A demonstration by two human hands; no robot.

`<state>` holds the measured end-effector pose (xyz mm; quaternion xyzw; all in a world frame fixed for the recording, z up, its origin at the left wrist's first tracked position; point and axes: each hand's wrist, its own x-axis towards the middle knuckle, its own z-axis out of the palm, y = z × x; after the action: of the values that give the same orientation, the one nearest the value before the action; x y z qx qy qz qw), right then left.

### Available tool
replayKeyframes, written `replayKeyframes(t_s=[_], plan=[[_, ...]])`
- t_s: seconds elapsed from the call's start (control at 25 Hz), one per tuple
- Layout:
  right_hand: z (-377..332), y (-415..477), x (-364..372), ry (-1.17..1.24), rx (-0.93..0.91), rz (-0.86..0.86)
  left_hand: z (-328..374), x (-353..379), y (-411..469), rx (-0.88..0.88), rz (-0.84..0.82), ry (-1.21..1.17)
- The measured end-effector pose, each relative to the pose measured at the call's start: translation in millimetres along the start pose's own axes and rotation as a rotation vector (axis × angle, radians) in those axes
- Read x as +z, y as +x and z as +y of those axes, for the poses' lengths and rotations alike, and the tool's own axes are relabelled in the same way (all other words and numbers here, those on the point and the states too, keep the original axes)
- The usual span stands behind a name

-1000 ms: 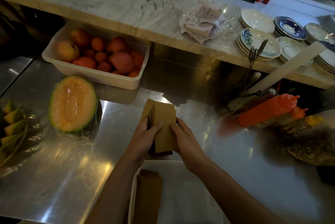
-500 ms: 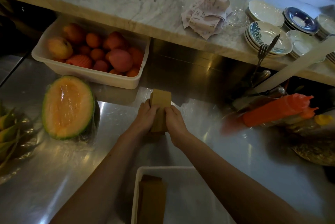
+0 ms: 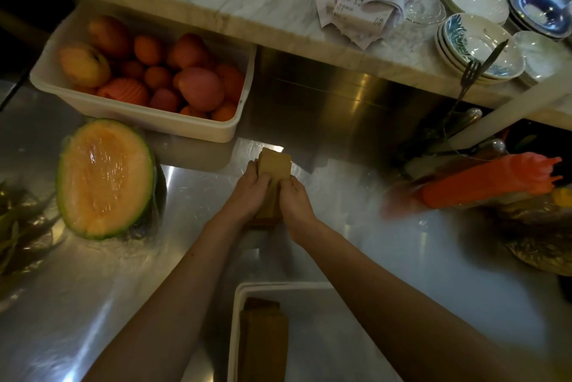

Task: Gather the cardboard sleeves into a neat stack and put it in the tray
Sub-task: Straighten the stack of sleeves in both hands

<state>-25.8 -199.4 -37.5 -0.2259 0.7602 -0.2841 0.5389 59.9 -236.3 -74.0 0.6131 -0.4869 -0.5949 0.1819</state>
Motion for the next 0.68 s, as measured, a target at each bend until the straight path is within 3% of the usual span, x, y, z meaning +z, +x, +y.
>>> replayKeyframes(t_s=[0.16,0.36,0.52,0.68], plan=[[0,5,0,0.015,0.012,-0.009,-8,-2,9,-0.075,-0.032,0.009],[0,6,-2,0.111,0.047,-0.085,-8,-1,4,-0.133,-0.011,-0.279],[3,6,-7,0.162,0.048,-0.113,-9,2,2,-0.163,-0.015,-0.377],[5,4,-21,0.173,0.054,-0.167,-8,-12,4,-0.301,-0.068,-0.467]])
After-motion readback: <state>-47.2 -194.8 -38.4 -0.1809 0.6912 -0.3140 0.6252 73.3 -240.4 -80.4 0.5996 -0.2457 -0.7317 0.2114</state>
